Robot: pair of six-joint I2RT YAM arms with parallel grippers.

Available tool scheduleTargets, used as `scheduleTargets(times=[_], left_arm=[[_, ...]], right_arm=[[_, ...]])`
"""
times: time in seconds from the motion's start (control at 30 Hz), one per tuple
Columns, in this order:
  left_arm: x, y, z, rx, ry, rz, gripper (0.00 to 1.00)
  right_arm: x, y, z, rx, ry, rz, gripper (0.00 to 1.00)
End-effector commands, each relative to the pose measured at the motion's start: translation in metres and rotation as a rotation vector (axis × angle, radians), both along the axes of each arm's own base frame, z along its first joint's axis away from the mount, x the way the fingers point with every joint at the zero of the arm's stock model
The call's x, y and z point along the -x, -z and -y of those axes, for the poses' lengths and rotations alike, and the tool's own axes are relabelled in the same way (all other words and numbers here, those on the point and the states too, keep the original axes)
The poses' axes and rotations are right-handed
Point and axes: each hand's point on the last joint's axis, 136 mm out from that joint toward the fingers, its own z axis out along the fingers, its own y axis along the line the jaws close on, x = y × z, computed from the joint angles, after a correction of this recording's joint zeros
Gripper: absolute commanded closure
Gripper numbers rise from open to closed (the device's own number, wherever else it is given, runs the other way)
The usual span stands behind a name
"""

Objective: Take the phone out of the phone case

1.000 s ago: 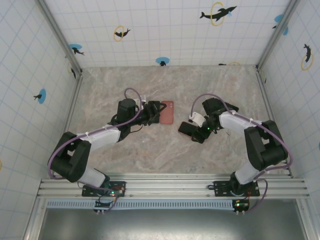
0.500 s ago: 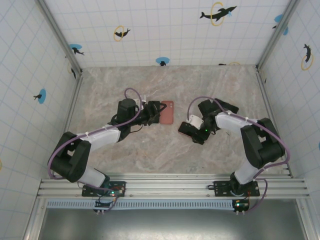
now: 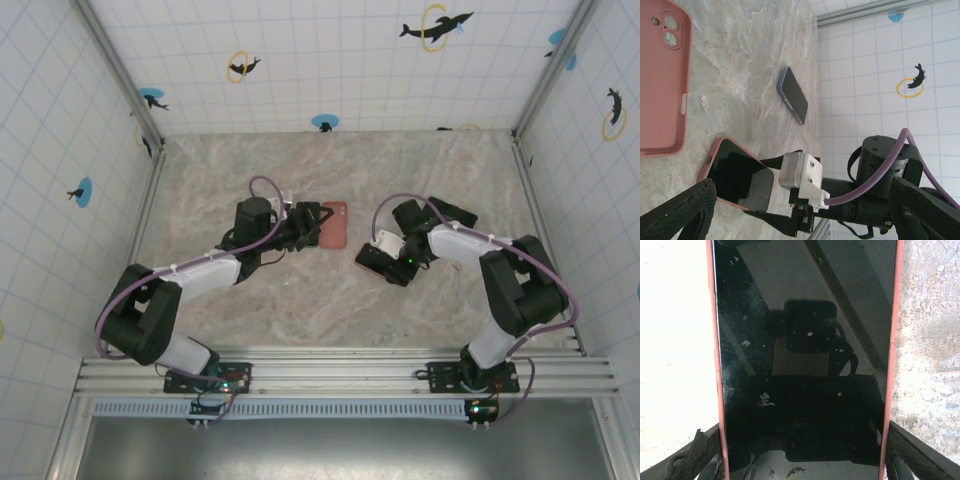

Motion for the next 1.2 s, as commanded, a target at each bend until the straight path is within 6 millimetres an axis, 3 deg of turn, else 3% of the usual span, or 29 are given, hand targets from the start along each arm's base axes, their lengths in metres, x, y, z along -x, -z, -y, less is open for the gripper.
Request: scheduleTargets(times=[0.0, 0.4, 0.67, 0.87, 1.17], left_arm=[[0.002, -0.01, 0.002, 0.008, 0.016, 0.034, 0.09], [-0.007, -0.015, 0.021, -0.064, 0.008, 0.09, 0.13], [-0.017, -0.023, 0.059, -0.157, 0.004, 0.188, 0.19], [-0.031, -0.022, 0.078, -0.191, -0.011, 0.207, 0.32], [-0.043, -0.018, 0.092, -0.199, -0.01, 0.209, 0.58]], right_arm=[[-0.015, -0.018, -0.006, -0.065, 0.054, 0.085, 0.46], [-0.035, -0.088, -0.014, -0.462, 0.278, 0.26, 0.54], [-0.047, -0.146, -0.036, -0.742, 0.399, 0.225, 0.56], [-0.046, -0.165, -0.047, -0.817, 0.394, 0.213, 0.57], [-0.043, -0.169, -0.056, -0.799, 0.378, 0.228, 0.58]])
